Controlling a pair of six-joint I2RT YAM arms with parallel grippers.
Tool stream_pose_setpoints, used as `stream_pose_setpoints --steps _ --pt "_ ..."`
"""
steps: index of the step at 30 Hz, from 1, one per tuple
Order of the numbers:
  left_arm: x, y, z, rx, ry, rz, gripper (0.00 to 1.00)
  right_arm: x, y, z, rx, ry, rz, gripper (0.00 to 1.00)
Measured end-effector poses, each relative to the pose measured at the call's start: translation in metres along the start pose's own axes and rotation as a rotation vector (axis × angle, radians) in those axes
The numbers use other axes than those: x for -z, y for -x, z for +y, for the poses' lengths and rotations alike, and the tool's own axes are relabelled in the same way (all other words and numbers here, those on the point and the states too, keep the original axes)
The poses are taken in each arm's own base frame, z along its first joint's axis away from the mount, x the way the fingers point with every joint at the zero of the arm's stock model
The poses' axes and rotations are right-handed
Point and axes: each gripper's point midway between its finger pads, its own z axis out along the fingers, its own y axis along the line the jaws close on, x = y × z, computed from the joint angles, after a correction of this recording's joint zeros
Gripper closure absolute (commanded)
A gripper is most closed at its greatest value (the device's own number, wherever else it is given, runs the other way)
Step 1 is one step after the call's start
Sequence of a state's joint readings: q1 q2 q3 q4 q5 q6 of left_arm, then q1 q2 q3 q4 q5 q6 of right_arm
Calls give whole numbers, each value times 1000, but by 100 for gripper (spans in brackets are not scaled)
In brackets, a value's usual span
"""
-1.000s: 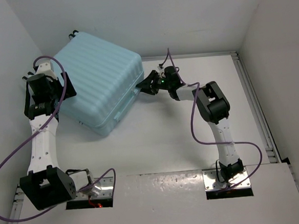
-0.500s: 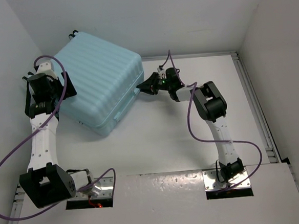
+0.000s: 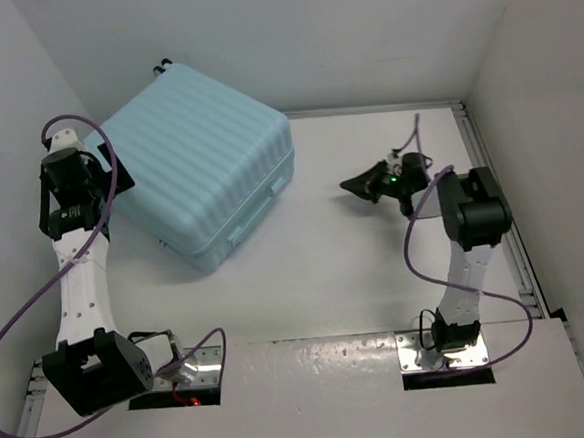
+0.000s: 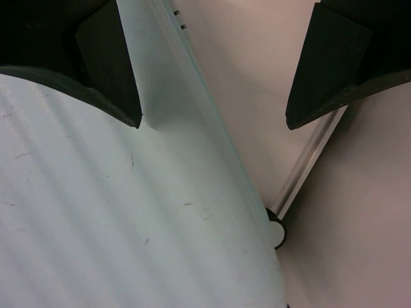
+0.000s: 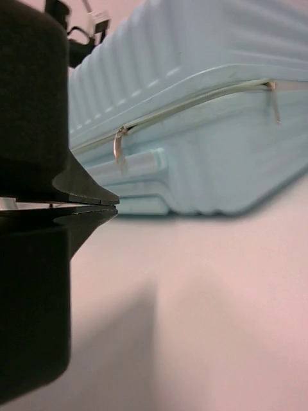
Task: Pack the luggage
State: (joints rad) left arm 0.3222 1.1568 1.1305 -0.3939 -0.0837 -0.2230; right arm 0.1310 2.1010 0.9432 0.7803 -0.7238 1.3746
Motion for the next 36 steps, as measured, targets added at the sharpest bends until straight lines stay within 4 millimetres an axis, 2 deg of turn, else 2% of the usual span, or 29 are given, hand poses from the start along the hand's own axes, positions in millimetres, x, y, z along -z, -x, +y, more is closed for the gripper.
stream_pose_setpoints --steps 1,3,5,7,8,9,11,14,16,18,20,22,26,29,31,33,35,36 --pt "2 1 3 6 14 -3 0 25 13 -11 -32 -20 -48 100" --pt "9 5 11 22 40 -18 0 60 23 -25 -70 -41 -110 99" --pt "17 9 20 35 73 -37 0 83 9 -28 -71 -44 -106 82" --pt "27 14 33 56 118 -57 0 93 -6 -19 -12 -24 -69 64" --pt "30 15 40 68 137 -62 0 93 -7 -17 19 -19 -58 62" --pt "33 15 47 88 158 -64 0 92 -1 -5 83 0 -50 62" --pt "37 12 64 128 199 -58 0 83 27 14 197 8 -73 62" --pt "40 -1 83 182 241 -33 0 65 92 66 425 36 -183 62" --pt "41 -18 87 204 247 3 0 53 134 102 574 61 -280 62" --pt "42 -37 85 211 239 52 0 37 161 131 672 103 -339 62" --pt "41 -52 84 217 232 97 0 10 181 146 726 148 -365 62" --pt "41 -68 86 234 240 144 0 -24 189 143 743 172 -352 62" --pt "35 -90 89 299 222 215 2 -93 171 111 743 194 -262 60" --pt "22 -110 87 367 183 277 3 -138 137 83 731 199 -175 58" --pt "11 -119 83 407 153 312 4 -164 109 72 731 211 -122 58" --pt "-2 -125 79 448 121 332 5 -182 84 69 736 227 -80 58" --pt "-18 -127 76 483 92 336 7 -196 66 73 743 239 -72 58" --pt "-28 -129 73 495 76 339 7 -196 63 76 751 251 -69 58"
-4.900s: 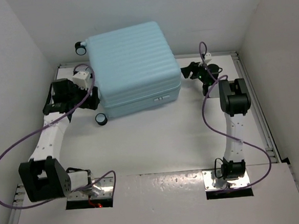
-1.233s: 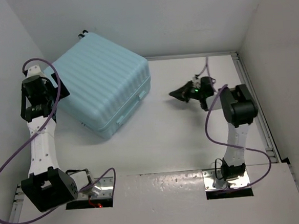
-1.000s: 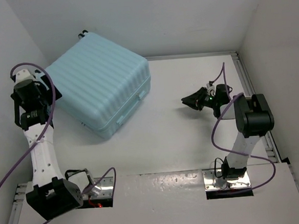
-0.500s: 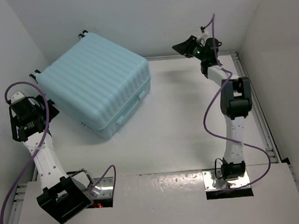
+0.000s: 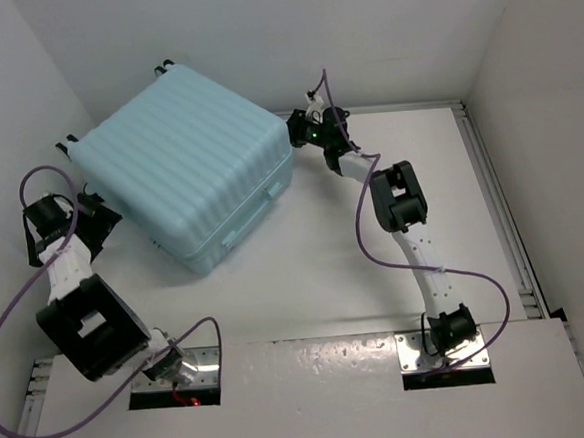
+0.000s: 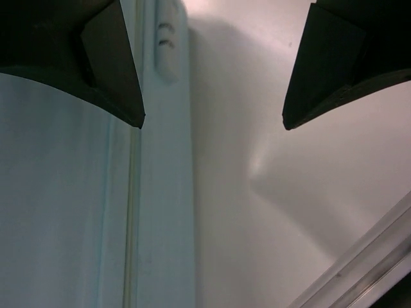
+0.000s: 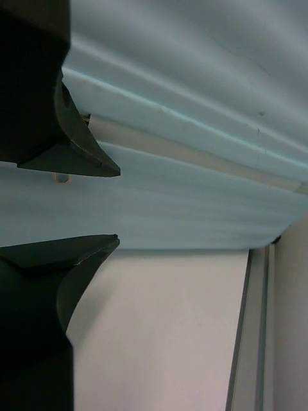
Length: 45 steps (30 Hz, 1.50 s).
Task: Pack the luggage
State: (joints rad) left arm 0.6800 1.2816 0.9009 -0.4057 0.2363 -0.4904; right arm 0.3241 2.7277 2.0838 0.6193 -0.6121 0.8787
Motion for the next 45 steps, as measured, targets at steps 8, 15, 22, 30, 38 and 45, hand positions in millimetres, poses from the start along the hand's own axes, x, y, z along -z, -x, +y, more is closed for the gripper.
stream_pose_setpoints --steps 8,15,22,30,38,45 --pt "-70 23 -41 -100 -25 -2 10 18 -12 19 24 61 8 59" --pt "-96 10 -101 -302 -22 -80 10 87 -15 20 -25 -8 10 58" --pt "-87 -45 -156 -385 -97 -21 3 144 21 -24 -58 -154 -53 56" --pt "-31 -57 -186 -407 -199 -33 1 205 60 -26 -13 -271 -77 53" --pt "97 8 -209 -537 -379 -364 1 326 134 80 538 -425 -110 45" --pt "172 -6 -202 -844 -544 -458 1 383 41 133 625 -409 -59 48"
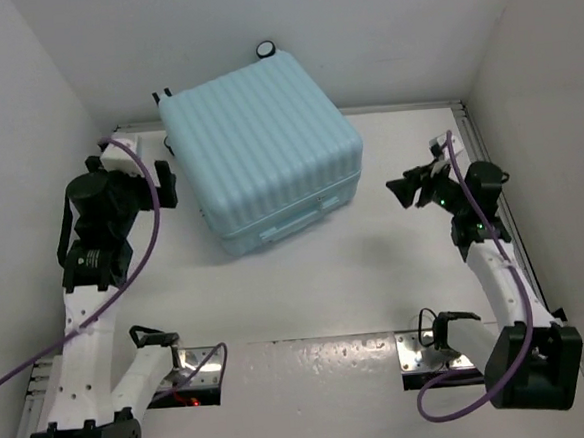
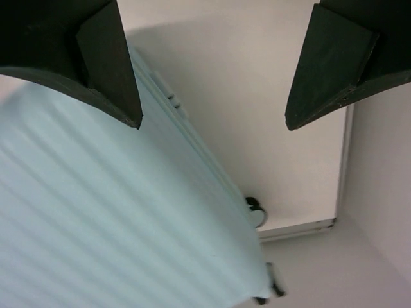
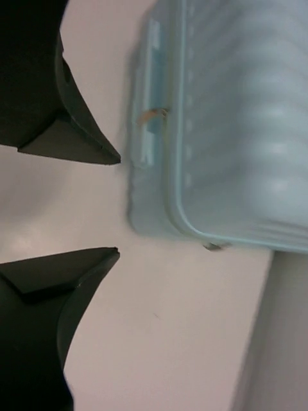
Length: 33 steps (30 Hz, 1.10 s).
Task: Pack the luggage
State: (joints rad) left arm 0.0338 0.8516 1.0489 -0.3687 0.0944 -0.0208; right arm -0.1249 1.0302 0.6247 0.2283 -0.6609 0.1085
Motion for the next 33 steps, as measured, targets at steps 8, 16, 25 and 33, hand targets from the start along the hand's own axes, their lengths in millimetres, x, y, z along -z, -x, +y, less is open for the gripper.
stream_pose_setpoints --steps 8,16,25,33 --pt "22 -74 -74 -218 -286 122 1 6 -133 108 -212 130 254 57" --pt "24 -121 -77 -314 -269 231 1 -38 -139 153 -109 70 293 16" --pt "23 -123 -73 -328 -233 220 1 -70 -131 131 -90 -176 206 42" --pt "20 -124 -75 -332 -226 216 1 -96 -124 120 -84 -266 171 45"
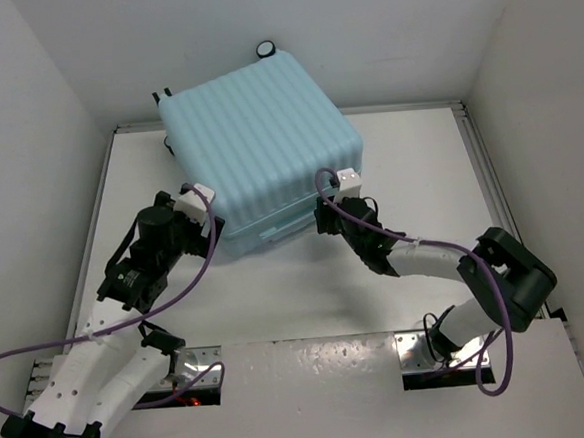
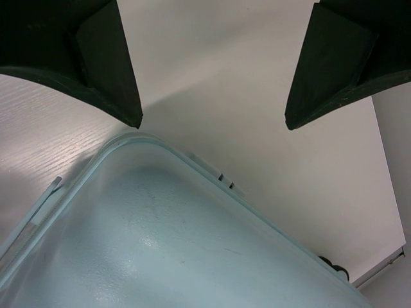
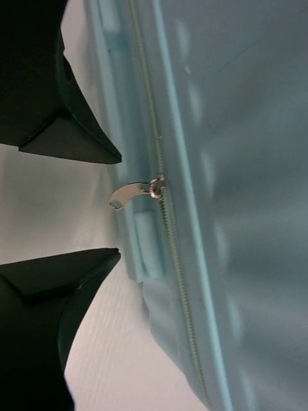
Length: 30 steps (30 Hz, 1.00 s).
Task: Pack the luggage
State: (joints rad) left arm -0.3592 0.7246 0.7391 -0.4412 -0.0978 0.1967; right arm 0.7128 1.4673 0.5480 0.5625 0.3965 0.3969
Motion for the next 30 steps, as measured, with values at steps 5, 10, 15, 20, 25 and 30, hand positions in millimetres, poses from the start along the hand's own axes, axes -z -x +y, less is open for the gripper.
stream_pose_setpoints --steps 5,10,15,20,25,30 --pt "-3 -1 0 6 7 3 1 -15 7 5 -2 1 -19 59" --pt "-4 -4 -1 10 8 8 1 -25 7 5 12 0 -15 87" --pt "-1 -2 -5 -4 -23 -10 1 -27 6 5 33 4 -18 100" --pt "13 5 -34 -85 -190 -68 1 -23 6 3 59 30 -48 100" --pt "22 20 -82 -204 -407 -85 5 -16 9 2 75 72 -65 100" --pt "13 62 -132 -295 -562 -69 14 -16 10 -1 70 96 -60 100"
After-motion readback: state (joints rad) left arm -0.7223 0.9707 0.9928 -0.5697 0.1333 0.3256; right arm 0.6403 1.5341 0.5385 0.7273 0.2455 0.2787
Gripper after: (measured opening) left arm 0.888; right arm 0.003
